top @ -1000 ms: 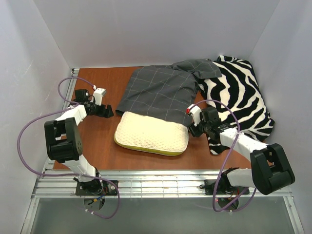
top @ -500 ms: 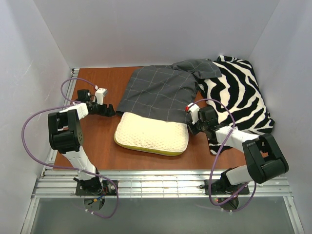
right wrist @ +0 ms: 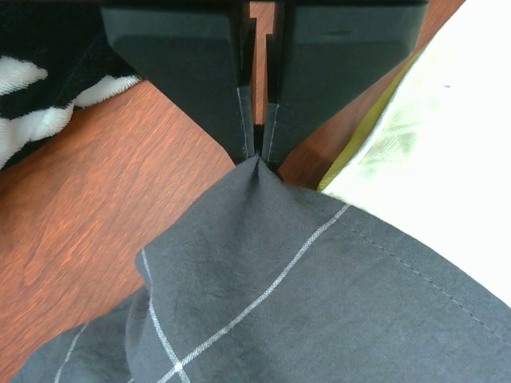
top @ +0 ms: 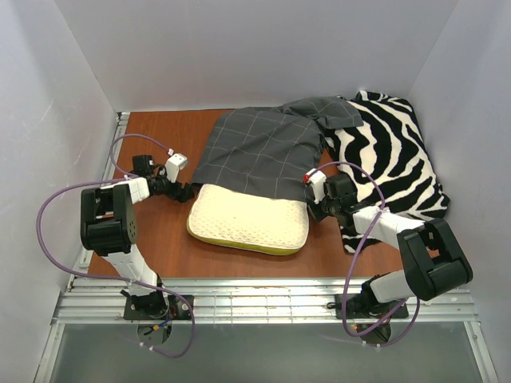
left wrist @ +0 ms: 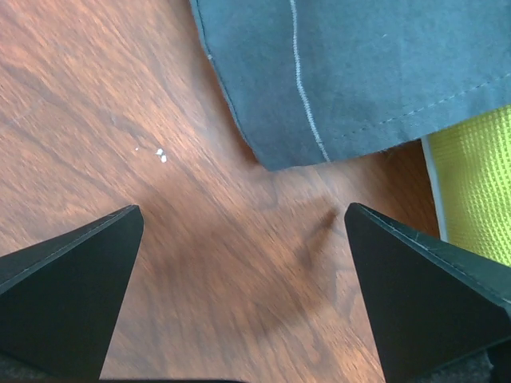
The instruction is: Put the pillow into the pillowcase
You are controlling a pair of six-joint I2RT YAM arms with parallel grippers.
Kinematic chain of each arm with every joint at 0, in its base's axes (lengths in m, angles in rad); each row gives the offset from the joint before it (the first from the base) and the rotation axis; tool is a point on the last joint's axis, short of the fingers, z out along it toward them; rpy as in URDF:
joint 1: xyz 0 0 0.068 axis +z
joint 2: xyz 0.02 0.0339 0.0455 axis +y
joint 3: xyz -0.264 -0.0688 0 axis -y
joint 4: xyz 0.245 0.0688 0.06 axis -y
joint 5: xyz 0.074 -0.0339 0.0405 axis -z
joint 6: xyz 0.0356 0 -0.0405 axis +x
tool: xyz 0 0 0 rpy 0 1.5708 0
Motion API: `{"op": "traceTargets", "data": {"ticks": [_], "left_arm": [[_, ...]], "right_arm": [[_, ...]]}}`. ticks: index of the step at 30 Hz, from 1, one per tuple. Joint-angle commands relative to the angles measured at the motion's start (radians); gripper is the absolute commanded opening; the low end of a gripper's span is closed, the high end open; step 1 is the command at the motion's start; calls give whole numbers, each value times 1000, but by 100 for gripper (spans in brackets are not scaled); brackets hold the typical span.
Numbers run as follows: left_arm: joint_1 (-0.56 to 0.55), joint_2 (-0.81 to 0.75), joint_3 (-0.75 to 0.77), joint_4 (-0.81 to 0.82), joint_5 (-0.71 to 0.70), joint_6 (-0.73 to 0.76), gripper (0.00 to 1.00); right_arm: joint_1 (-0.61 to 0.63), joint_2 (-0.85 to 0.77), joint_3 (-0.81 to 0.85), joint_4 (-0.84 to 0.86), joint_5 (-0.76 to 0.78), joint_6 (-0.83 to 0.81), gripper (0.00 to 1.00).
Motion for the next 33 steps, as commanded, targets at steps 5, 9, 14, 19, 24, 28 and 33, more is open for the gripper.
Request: {"op": "traceTargets", "data": {"ticks": [5, 9, 14, 19, 24, 28, 33], "left_arm": [[-34, 16, 10, 142, 50, -142, 91], [-88, 111, 122, 80, 99, -150, 63], [-65, 124, 266, -244, 265, -142, 0], [1, -32, 468, -534, 421, -280, 0], [36, -79, 718, -690, 527, -455, 0], [39, -97, 774, -769, 477, -521, 0], [39, -51, 613, -1060, 420, -295, 0]], "right_arm": [[1, 7, 62, -71, -81, 1, 1], [0, 6, 106, -129, -155, 24, 1], [-31, -94, 221, -267, -368, 86, 1], [-198, -186, 411, -410, -674, 179, 1], [-310, -211, 660, -562, -787, 218, 1], [-410, -211, 712, -576, -800, 258, 1], [-433, -275, 605, -706, -863, 198, 1]]}}
